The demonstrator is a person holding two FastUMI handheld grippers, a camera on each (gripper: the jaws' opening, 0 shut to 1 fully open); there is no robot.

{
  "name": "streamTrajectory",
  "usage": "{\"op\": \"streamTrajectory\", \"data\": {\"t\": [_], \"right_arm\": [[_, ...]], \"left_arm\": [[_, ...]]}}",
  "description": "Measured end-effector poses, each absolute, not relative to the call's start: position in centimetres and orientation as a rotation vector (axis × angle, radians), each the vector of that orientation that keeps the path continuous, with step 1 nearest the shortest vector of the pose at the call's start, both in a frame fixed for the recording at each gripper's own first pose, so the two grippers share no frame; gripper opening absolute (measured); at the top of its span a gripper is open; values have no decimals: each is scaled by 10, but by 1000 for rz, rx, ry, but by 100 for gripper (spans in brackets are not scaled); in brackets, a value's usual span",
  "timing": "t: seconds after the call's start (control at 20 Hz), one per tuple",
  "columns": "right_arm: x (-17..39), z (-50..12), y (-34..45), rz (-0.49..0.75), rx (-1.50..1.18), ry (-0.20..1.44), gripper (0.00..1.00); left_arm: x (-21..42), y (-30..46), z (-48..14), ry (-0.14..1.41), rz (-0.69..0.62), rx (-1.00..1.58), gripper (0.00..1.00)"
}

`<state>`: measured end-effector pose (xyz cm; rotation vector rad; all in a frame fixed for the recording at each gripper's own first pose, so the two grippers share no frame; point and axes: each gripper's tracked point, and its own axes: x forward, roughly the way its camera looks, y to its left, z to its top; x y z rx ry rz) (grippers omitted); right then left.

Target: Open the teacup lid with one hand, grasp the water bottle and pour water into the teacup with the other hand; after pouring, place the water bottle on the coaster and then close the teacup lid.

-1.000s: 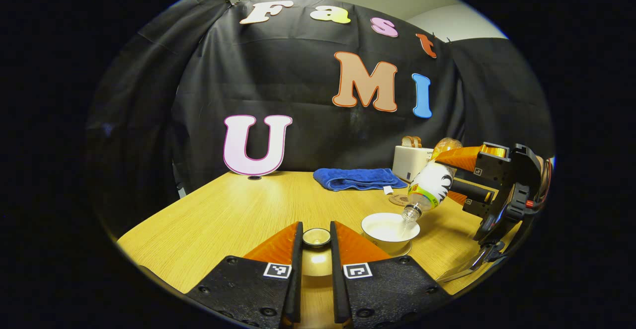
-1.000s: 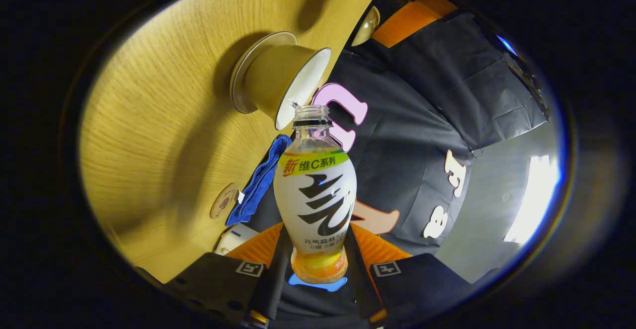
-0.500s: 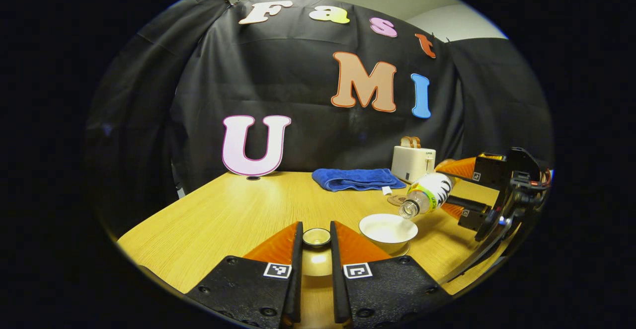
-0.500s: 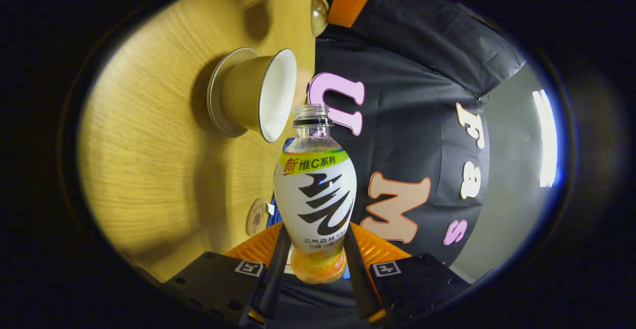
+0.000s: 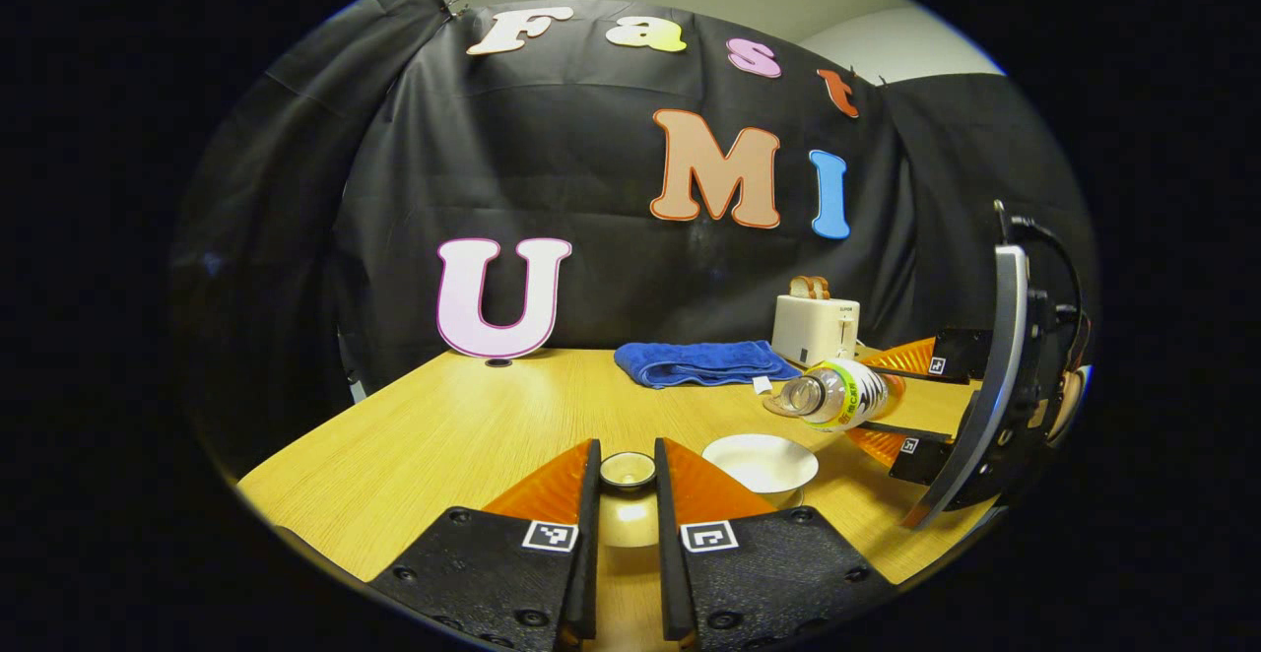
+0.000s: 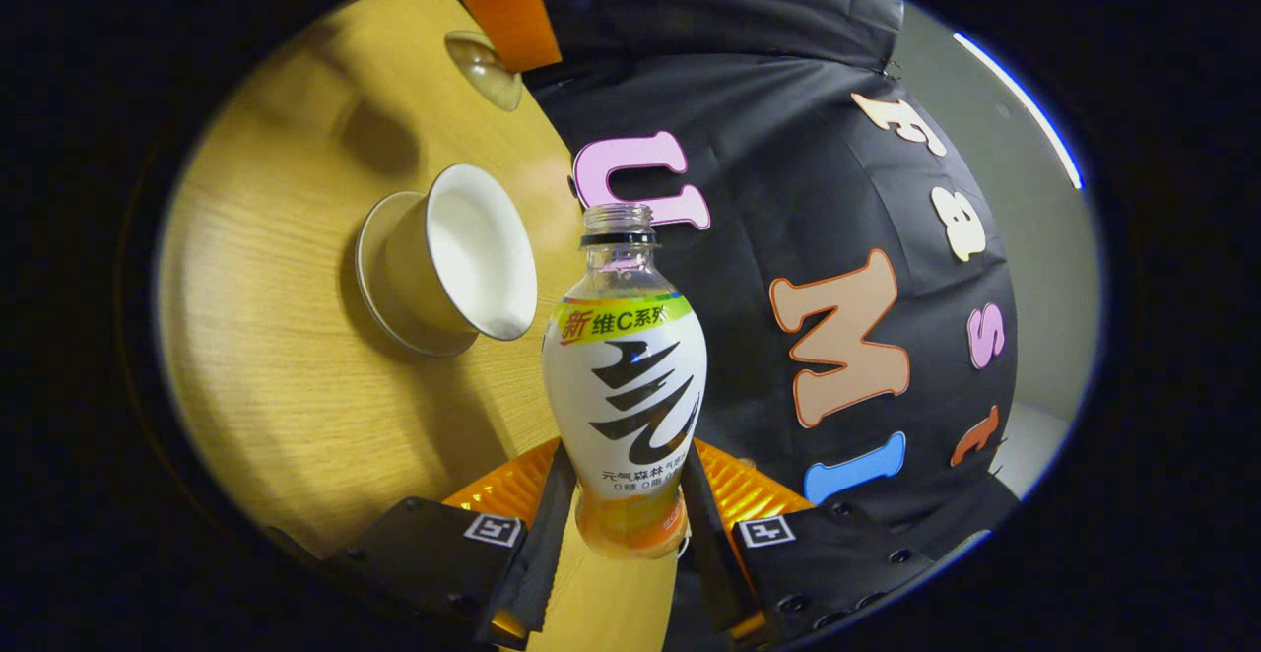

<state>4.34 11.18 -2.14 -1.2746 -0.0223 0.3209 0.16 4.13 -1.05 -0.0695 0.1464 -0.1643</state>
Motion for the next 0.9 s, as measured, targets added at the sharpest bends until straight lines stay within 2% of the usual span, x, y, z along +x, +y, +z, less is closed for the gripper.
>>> {"op": "streamTrajectory", "data": {"t": [0.9], "right_arm": [[54, -22, 109, 337, -716, 135, 65]], "left_arm": [[2, 41, -8, 150, -172, -67, 23]]}}
